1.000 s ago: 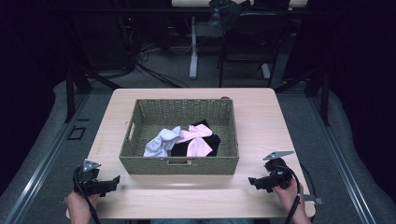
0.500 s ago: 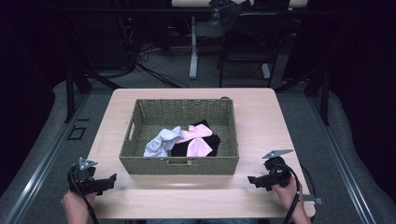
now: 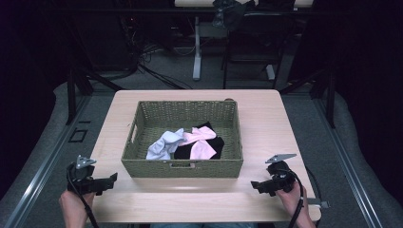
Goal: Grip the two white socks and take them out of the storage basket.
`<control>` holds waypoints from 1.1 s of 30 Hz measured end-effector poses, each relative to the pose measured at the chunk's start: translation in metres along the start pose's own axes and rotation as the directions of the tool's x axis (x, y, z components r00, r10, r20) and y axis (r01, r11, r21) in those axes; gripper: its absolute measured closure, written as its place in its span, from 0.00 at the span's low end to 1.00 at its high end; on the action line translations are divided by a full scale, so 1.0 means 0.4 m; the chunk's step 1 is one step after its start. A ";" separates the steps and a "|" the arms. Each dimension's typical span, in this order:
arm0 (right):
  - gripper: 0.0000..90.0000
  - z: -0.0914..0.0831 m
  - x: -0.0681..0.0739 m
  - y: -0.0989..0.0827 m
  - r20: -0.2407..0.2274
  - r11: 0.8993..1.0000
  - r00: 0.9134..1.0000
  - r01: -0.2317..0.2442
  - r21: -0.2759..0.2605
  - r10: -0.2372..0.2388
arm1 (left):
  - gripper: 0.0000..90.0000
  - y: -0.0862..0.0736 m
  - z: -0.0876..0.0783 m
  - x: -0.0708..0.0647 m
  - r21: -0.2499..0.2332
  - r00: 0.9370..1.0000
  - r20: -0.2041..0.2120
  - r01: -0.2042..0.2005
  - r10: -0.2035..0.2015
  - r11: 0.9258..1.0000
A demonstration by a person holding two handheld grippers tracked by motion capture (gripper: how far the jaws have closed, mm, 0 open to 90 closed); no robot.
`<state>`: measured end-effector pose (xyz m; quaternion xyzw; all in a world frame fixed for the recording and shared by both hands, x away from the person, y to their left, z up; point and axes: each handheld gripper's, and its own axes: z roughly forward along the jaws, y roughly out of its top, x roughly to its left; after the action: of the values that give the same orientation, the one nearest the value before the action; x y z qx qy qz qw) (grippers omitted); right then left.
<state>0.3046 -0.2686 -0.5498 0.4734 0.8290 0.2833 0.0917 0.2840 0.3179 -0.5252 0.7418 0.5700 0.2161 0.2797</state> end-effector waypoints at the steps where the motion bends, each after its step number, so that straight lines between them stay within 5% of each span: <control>1: 0.07 0.000 0.000 0.001 0.004 1.000 1.000 0.000 -0.001 0.000 | 0.00 0.002 -0.003 0.000 0.000 1.000 -0.001 -0.004 0.004 1.000; 10: 0.07 0.000 -0.016 -0.003 0.007 1.000 1.000 -0.027 -0.009 0.027 | 0.00 0.027 -0.041 -0.007 -0.010 1.000 0.025 0.005 -0.005 1.000; 17: 0.07 -0.004 -0.021 -0.009 0.013 0.999 0.999 -0.042 -0.013 0.042 | 0.00 0.092 -0.083 -0.017 -0.038 0.999 0.034 0.003 -0.002 0.999; 25: 0.07 0.001 -0.018 -0.011 0.014 0.999 0.999 -0.046 -0.003 0.046 | 0.00 0.193 -0.113 -0.042 -0.049 0.995 0.080 -0.060 0.064 0.997; 33: 0.07 0.001 -0.016 -0.011 0.017 0.999 0.999 -0.042 -0.005 0.042 | 0.00 0.285 -0.108 -0.094 -0.029 0.980 0.134 -0.145 0.147 0.989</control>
<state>0.3048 -0.2755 -0.5532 0.4929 0.8174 0.2829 0.0940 0.3292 0.2669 -0.4175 0.7919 0.4916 0.1902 0.3083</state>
